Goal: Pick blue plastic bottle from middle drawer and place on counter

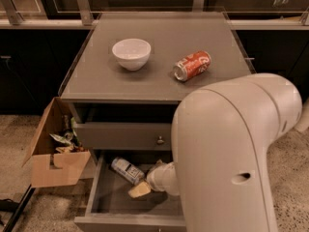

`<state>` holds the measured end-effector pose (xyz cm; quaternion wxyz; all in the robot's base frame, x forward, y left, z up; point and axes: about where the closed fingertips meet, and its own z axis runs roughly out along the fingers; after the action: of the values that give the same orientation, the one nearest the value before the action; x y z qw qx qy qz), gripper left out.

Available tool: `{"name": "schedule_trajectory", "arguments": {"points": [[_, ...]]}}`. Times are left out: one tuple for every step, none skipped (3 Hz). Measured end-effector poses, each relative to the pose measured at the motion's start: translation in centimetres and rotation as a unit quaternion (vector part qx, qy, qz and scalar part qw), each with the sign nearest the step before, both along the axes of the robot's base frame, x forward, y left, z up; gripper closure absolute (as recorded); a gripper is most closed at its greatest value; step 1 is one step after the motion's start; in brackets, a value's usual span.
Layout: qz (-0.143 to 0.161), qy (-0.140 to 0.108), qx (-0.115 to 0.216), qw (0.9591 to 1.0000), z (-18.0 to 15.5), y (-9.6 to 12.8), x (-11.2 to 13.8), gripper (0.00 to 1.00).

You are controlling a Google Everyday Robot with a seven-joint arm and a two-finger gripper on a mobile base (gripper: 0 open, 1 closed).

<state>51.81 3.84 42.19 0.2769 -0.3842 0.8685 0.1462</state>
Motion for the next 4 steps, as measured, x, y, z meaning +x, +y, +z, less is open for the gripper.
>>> {"name": "schedule_trajectory", "arguments": {"points": [[0.009,0.014,0.056,0.9983,-0.9,1.4,-0.2,0.0],[0.028,0.007,0.096,0.995,-0.9,2.4,-0.3,0.0],[0.054,-0.009,0.095,0.994,-0.6,2.5,-0.5,0.0],[0.046,-0.006,0.105,0.9934,-1.0,2.8,-0.4,0.0]]}}
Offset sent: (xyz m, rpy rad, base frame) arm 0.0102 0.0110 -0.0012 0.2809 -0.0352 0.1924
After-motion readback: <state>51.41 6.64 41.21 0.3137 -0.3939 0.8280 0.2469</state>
